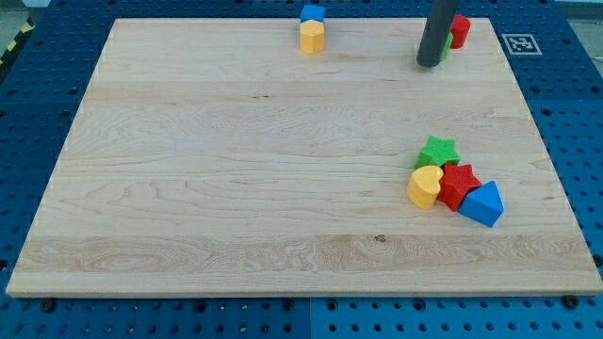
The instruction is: Slide green star below green circle and red circle
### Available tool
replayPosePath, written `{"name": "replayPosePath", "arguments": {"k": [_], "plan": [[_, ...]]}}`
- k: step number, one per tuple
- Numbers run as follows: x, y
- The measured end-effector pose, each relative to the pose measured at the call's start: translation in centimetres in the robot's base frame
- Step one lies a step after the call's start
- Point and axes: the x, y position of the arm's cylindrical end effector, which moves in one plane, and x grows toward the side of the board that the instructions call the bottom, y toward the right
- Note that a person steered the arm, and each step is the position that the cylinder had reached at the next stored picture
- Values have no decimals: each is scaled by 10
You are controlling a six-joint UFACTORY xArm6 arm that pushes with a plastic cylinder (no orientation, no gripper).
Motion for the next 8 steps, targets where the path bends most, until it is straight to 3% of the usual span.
{"name": "replayPosePath", "arguments": {"k": [3, 4, 5, 6, 7, 8], "plan": [[-17, -7], [25, -76], [98, -142], [175, -139], [209, -95], [210, -61]]}}
